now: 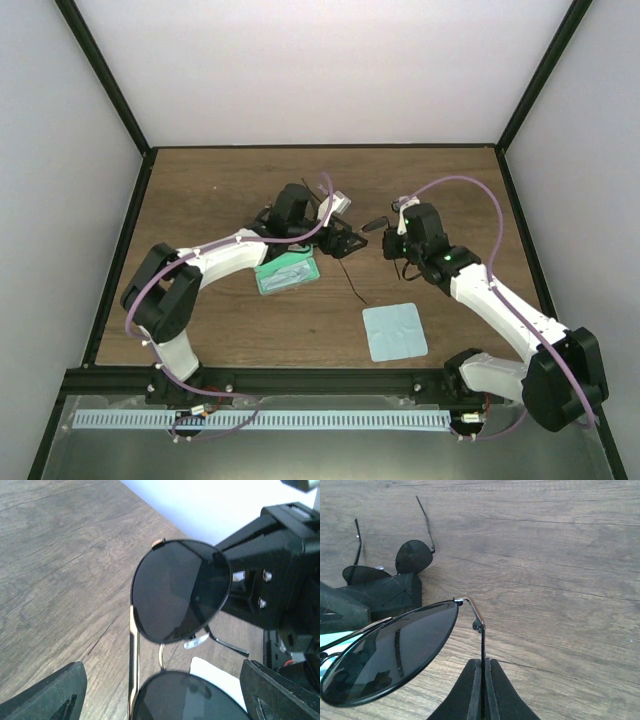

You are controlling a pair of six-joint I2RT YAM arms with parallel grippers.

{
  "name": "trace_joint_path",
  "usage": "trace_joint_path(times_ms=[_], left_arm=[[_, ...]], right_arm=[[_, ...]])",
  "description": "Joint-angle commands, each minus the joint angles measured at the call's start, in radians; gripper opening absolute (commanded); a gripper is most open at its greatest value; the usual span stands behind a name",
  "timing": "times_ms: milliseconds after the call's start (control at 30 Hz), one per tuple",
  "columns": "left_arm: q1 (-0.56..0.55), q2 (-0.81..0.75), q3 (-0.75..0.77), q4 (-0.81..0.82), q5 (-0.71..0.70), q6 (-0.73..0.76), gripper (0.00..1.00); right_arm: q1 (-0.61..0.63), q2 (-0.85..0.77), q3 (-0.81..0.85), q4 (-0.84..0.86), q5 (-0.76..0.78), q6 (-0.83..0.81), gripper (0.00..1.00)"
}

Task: Organize the sunglasses
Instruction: Fold the sunglasses at the center of the board.

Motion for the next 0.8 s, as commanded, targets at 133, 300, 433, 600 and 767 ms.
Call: trace_joint_path(times_ms=[133,300,433,600,767], left_arm=[[0.005,0.007,0.044,0.006,0.058,0.0,0.96],[0.011,-0.01,0.047,-0.011,0.06,0.021,1.0],[0.022,-0.022,0.053,-0.038,0.033,0.039,1.0],[0.019,0.02,0.054,-0.035,0.042,0.031,0.89],[0.011,0.071,0.067,-0.024,0.05,0.014,0.83]], right_arm=[[0.022,0.015,0.008,0.026,-0.033,-0.023,0.01],[0.023,0.051,0.012,0.016,-0.014,-0.02,0.01],[0.026,0.029,0.004,0.022,-0.028,-0.018,0.01],[0.029,-0.022,-0.005,0.037,-0.05,-0.017,0.01],[0.028,-0.007,-0.004,0.04,-0.049,-0.02,0.01]])
